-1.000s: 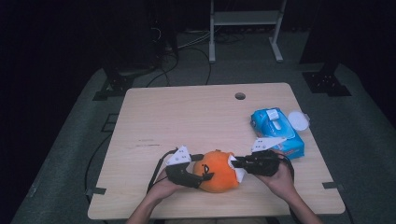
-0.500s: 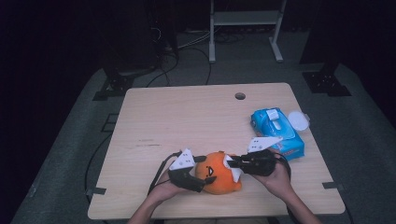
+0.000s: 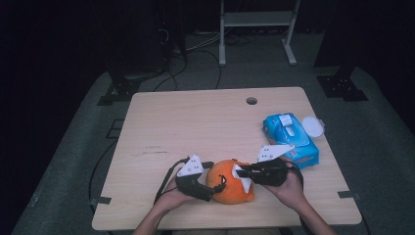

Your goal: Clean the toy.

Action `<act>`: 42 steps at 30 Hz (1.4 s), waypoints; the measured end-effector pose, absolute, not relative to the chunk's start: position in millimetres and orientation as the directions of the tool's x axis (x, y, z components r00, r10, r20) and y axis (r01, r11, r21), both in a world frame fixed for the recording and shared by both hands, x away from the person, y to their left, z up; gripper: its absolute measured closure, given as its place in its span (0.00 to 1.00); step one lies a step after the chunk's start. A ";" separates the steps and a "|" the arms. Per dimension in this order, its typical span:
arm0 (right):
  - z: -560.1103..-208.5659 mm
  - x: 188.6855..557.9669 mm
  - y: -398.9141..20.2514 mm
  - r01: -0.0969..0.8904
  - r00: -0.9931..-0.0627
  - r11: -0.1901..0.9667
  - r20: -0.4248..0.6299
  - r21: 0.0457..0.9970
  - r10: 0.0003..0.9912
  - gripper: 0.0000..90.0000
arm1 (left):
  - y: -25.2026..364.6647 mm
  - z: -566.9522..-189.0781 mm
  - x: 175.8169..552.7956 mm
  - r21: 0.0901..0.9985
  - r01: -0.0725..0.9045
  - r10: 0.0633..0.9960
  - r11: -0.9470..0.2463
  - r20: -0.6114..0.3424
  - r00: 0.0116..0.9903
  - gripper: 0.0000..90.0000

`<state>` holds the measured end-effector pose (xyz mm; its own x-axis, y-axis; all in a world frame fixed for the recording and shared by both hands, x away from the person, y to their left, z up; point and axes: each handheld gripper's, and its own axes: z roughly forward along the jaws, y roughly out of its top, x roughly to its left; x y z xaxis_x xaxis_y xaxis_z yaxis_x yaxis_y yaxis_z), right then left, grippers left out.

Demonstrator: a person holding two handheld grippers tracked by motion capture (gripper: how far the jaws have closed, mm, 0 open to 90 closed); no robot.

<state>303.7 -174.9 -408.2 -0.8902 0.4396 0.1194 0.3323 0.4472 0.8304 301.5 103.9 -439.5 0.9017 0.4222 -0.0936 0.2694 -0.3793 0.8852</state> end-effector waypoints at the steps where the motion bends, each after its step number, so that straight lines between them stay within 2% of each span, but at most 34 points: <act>1: -408.3 303.3 -176.2 0.335 -0.889 0.445 0.122 0.831 0.441 0.88 | 104.9 -441.8 303.1 0.883 0.289 0.419 -0.369 -0.119 0.900 0.12; 2: -408.1 303.0 -176.7 0.334 -0.888 0.443 0.120 0.832 0.444 0.88 | 104.5 -444.0 303.2 0.885 0.293 0.407 -0.363 -0.132 0.904 0.16; 4: -406.0 302.4 -176.0 0.328 -0.886 0.441 0.110 0.835 0.450 0.89 | 100.6 -443.2 299.7 0.887 0.265 0.405 -0.378 -0.099 0.909 0.24; 6: -402.1 300.0 -171.1 0.310 -0.890 0.434 0.098 0.846 0.445 0.89 | 96.7 -439.6 295.5 0.889 0.239 0.394 -0.391 -0.074 0.916 0.28; 9: -397.9 296.7 -164.7 0.283 -0.899 0.436 0.078 0.854 0.431 0.88 | 93.0 -437.0 290.2 0.889 0.205 0.378 -0.410 -0.039 0.925 0.28; 18: -401.1 298.3 -173.1 0.302 -0.881 0.413 0.085 0.860 0.466 0.88 | 90.9 -435.7 287.5 0.890 0.193 0.369 -0.413 -0.030 0.929 0.30; 23: -398.6 292.2 -163.6 0.262 -0.898 0.442 0.049 0.858 0.437 0.88 | 92.7 -436.4 285.2 0.885 0.182 0.365 -0.429 -0.015 0.931 0.30; 26: -399.2 295.0 -168.8 0.262 -0.887 0.452 0.029 0.853 0.461 0.88 | 93.6 -436.8 286.0 0.885 0.186 0.367 -0.427 -0.019 0.930 0.31; 32: -399.1 292.4 -169.5 0.274 -0.881 0.439 0.040 0.856 0.472 0.89 | 89.8 -435.6 284.5 0.883 0.182 0.372 -0.433 -0.008 0.928 0.30; 36: -400.4 292.7 -168.4 0.272 -0.885 0.443 0.041 0.854 0.463 0.89 | 94.6 -436.2 285.9 0.888 0.197 0.356 -0.415 -0.041 0.934 0.27; 42: -401.1 295.3 -173.3 0.304 -0.878 0.408 0.086 0.861 0.471 0.89 | 88.3 -434.8 283.5 0.889 0.189 0.371 -0.417 -0.024 0.928 0.30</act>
